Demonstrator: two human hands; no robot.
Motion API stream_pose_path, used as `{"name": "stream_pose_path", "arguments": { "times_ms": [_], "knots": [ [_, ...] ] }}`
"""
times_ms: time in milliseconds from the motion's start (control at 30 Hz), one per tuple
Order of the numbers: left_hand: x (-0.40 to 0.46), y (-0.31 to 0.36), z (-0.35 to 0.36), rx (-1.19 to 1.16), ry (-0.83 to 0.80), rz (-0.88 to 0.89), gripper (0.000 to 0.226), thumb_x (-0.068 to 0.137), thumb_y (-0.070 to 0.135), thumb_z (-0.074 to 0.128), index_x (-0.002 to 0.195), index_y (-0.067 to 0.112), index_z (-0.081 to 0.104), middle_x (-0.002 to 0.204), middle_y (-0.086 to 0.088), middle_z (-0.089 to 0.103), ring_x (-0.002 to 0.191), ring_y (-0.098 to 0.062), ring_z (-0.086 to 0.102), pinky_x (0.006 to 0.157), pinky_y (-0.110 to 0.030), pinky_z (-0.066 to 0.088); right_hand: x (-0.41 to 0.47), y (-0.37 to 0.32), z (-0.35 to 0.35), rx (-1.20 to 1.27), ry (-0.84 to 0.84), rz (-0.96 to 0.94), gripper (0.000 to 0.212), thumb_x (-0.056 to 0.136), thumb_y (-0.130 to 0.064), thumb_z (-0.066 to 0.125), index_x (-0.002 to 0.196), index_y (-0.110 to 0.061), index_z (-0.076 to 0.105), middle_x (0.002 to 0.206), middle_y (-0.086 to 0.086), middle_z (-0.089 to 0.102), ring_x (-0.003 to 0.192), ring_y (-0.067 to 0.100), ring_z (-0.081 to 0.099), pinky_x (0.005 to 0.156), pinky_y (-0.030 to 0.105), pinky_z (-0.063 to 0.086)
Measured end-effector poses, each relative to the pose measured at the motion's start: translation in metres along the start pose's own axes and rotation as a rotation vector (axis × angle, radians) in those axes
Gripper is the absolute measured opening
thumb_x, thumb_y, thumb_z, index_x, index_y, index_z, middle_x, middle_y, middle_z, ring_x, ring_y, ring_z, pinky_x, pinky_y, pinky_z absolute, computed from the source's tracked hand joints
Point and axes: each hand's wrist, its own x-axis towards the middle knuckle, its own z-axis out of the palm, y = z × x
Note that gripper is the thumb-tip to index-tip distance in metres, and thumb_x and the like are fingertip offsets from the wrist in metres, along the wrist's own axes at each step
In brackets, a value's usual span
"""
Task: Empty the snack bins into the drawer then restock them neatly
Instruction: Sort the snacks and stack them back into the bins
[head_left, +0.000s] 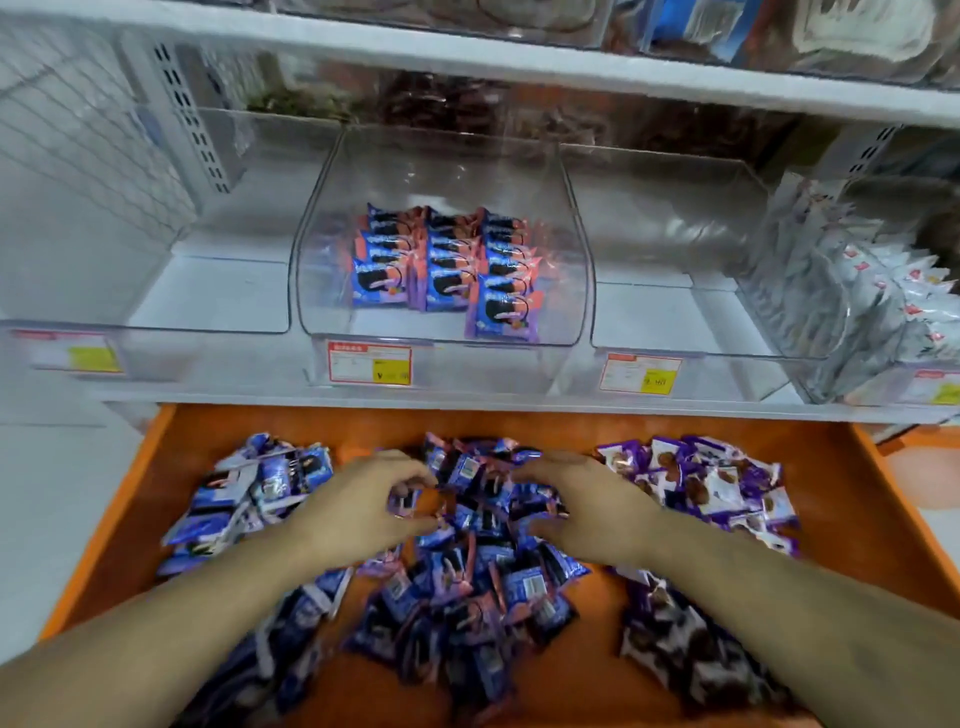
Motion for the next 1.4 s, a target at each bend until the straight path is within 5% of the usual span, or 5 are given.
{"name": "stream_pose_path", "arguments": {
  "times_ms": [267, 600, 1067, 1167, 1400],
  "knots": [
    [0.048, -0.09, 0.086, -0.041, 0.056, -0.329, 0.061, 0.086, 0.051, 0.08, 0.14, 0.033, 0.058, 0.132, 0.001, 0.059, 0.124, -0.023, 0.055, 0.099, -0.037, 0.05, 0.048, 0.061, 0.082, 0.104, -0.064, 0.292, 0.057, 0.092, -0.03, 0.077, 0.146, -0.027, 0.058, 0.155, -0.001, 0.05, 0.14, 0.021, 0.05, 0.113, 0.031, 0.043],
    [0.065, -0.114, 0.116, -0.194, 0.103, -0.425, 0.052, 0.082, 0.033, 0.089, 0.122, 0.036, 0.056, 0.123, 0.002, 0.068, 0.094, -0.019, 0.067, 0.075, -0.04, 0.058, 0.057, 0.073, 0.113, 0.004, -0.04, 0.342, 0.039, 0.091, -0.037, 0.077, 0.128, -0.033, 0.063, 0.127, -0.006, 0.062, 0.111, 0.023, 0.064, 0.085, 0.039, 0.058],
    [-0.02, 0.036, -0.051, -0.519, -0.076, -0.181, 0.057, 0.071, 0.02, 0.096, 0.115, 0.042, 0.067, 0.109, 0.01, 0.07, 0.091, 0.004, 0.069, 0.075, -0.015, 0.055, -0.019, -0.041, -0.056, 0.641, 0.052, 0.17, 0.032, 0.109, -0.034, 0.053, 0.086, -0.016, 0.064, 0.066, 0.002, 0.062, 0.057, 0.015, 0.055, 0.058, 0.028, 0.046],
    [-0.049, 0.077, -0.08, -0.67, -0.005, -0.153, 0.035, 0.088, 0.02, 0.083, 0.117, 0.035, 0.069, 0.099, 0.007, 0.078, 0.083, 0.0, 0.073, 0.069, -0.015, 0.055, -0.05, -0.067, -0.079, 0.952, 0.1, 0.085, 0.043, 0.102, -0.053, 0.061, 0.091, -0.012, 0.069, 0.079, 0.019, 0.066, 0.067, 0.027, 0.059, 0.062, 0.035, 0.044],
    [-0.082, 0.115, -0.122, -0.893, 0.266, -0.139, 0.055, 0.084, 0.012, 0.084, 0.124, 0.043, 0.066, 0.107, -0.006, 0.072, 0.089, -0.021, 0.075, 0.081, -0.035, 0.059, -0.085, -0.104, -0.111, 1.11, 0.184, -0.089, 0.015, 0.097, -0.01, 0.071, 0.112, -0.008, 0.074, 0.101, 0.025, 0.072, 0.08, 0.031, 0.067, 0.063, 0.031, 0.053]
  ]
}}
